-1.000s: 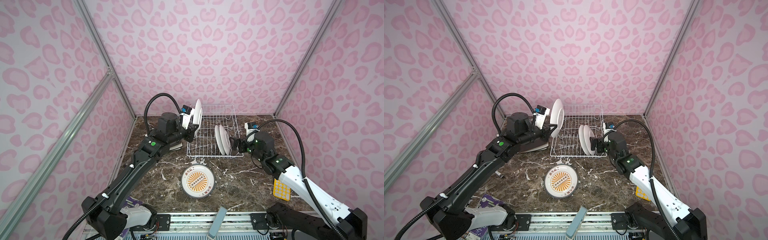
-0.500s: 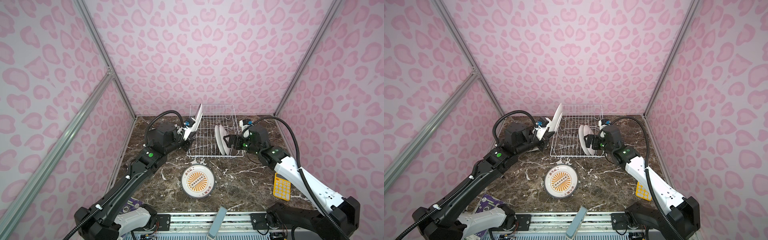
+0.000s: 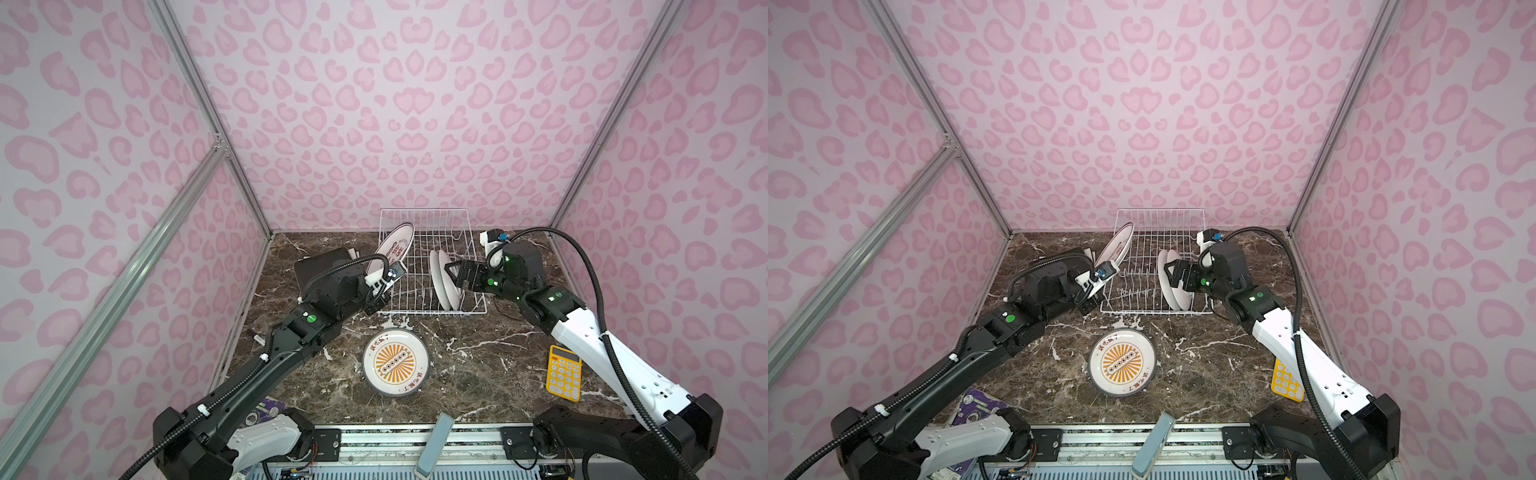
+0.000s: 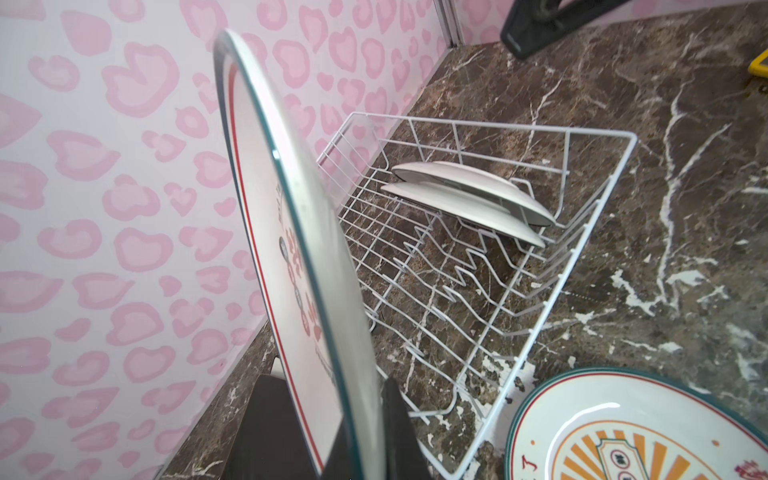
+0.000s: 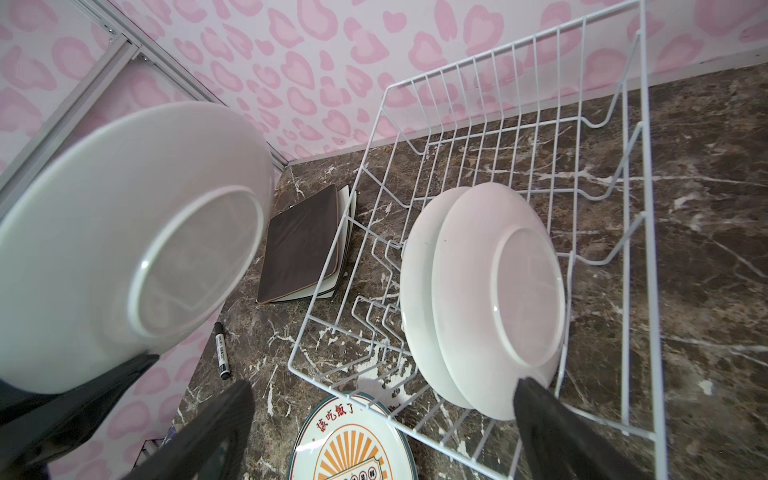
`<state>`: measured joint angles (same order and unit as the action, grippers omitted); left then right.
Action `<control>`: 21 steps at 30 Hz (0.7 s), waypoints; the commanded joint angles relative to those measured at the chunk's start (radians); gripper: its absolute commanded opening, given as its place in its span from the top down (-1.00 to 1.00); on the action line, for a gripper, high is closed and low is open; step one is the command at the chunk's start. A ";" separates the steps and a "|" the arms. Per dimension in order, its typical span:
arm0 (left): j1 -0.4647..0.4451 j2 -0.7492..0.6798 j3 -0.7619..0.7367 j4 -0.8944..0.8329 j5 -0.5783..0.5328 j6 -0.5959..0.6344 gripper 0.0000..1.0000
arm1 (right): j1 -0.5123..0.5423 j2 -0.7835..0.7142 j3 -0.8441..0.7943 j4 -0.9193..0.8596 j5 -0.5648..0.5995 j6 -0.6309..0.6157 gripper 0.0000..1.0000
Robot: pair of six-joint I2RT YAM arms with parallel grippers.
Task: Unload the plates from the dish rack
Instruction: 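Hold the printed plate upright while the right gripper reaches and grasps its rim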
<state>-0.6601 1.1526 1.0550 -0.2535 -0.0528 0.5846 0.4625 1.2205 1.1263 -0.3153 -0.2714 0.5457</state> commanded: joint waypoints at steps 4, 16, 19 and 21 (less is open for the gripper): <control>-0.062 0.045 -0.017 0.082 -0.155 0.148 0.93 | 0.001 0.015 0.013 0.062 -0.058 0.026 -0.97; -0.184 0.102 -0.083 0.227 -0.341 0.346 0.93 | 0.031 0.151 0.178 -0.010 -0.060 -0.005 -0.85; -0.202 0.109 -0.097 0.274 -0.371 0.367 0.93 | 0.037 0.200 0.213 -0.044 -0.045 0.017 -0.79; -0.215 0.115 -0.109 0.303 -0.396 0.388 0.94 | 0.039 0.227 0.229 -0.055 -0.041 0.036 -0.72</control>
<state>-0.8658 1.2621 0.9554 -0.0853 -0.3843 0.9218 0.4984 1.4231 1.3403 -0.3317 -0.3241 0.5575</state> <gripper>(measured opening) 0.091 0.866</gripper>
